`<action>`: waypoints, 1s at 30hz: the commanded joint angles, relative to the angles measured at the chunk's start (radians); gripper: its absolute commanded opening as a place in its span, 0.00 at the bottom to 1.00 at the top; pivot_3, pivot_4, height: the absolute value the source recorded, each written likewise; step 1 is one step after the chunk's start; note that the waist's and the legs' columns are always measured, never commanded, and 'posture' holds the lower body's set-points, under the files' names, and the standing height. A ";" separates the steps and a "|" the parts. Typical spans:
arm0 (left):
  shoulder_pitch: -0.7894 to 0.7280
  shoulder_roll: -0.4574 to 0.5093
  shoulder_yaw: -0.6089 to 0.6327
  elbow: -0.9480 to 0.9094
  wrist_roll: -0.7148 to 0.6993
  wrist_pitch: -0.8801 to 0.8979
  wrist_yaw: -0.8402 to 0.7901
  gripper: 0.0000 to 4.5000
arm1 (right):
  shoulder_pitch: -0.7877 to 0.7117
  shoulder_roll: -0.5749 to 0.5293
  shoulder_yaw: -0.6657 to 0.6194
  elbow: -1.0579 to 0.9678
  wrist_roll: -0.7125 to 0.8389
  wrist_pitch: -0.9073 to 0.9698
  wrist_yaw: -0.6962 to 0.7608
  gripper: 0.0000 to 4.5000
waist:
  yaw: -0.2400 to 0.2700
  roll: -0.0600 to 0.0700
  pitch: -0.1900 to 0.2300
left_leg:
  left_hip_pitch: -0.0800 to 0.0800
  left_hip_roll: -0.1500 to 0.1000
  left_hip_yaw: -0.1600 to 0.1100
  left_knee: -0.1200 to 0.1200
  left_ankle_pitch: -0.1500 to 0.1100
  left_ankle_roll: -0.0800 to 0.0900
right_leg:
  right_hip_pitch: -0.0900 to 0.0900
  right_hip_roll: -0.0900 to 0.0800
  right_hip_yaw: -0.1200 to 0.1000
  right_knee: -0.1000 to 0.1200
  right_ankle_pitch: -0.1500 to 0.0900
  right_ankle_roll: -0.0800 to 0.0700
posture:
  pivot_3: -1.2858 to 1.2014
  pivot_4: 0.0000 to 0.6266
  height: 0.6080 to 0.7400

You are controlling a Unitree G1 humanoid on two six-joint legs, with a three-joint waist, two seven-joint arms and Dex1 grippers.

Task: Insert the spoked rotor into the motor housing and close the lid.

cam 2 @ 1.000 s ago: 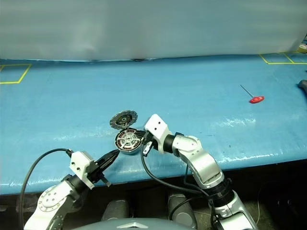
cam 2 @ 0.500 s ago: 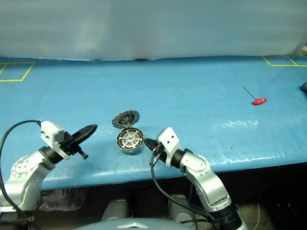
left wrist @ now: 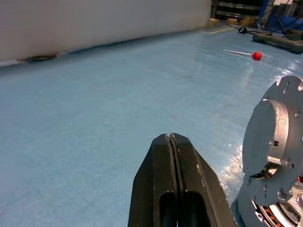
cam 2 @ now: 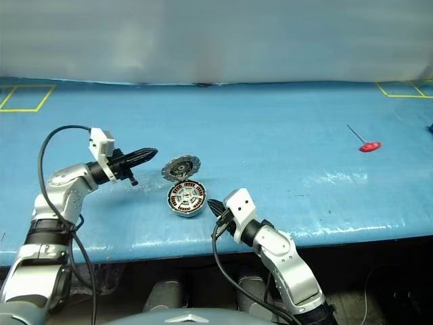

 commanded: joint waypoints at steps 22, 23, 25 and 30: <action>-0.257 -0.073 -0.114 0.198 0.093 0.055 -0.289 0.01 | 0.024 0.006 -0.012 -0.033 0.004 -0.018 -0.043 0.00 | 0.001 0.000 0.000 | 0.000 0.000 -0.004 0.003 0.000 0.000 | 0.004 0.000 -0.002 0.000 0.000 0.000 | 0.52 0.24 1.00; -0.258 -0.074 -0.121 0.195 0.097 0.057 -0.298 0.01 | 0.023 0.005 -0.012 -0.032 0.003 -0.019 -0.043 0.00 | 0.000 0.000 0.000 | 0.000 0.000 -0.004 0.003 0.000 0.000 | 0.004 0.000 -0.002 0.000 0.000 0.000 | 0.52 0.24 1.00; -0.260 -0.074 -0.135 0.191 0.106 0.058 -0.314 0.01 | 0.020 0.007 -0.013 -0.029 0.000 -0.019 -0.046 0.00 | 0.000 0.000 0.000 | 0.000 0.000 -0.004 0.003 0.000 0.000 | 0.004 0.000 -0.002 0.000 0.000 0.000 | 0.52 0.24 1.00; -0.254 -0.073 -0.150 0.169 0.111 0.072 -0.346 0.01 | 0.022 0.009 -0.007 -0.026 -0.002 -0.022 -0.048 0.00 | 0.001 0.000 0.000 | 0.000 0.000 -0.005 0.003 0.000 0.000 | 0.004 0.001 -0.002 0.000 0.000 0.000 | 0.52 0.24 1.00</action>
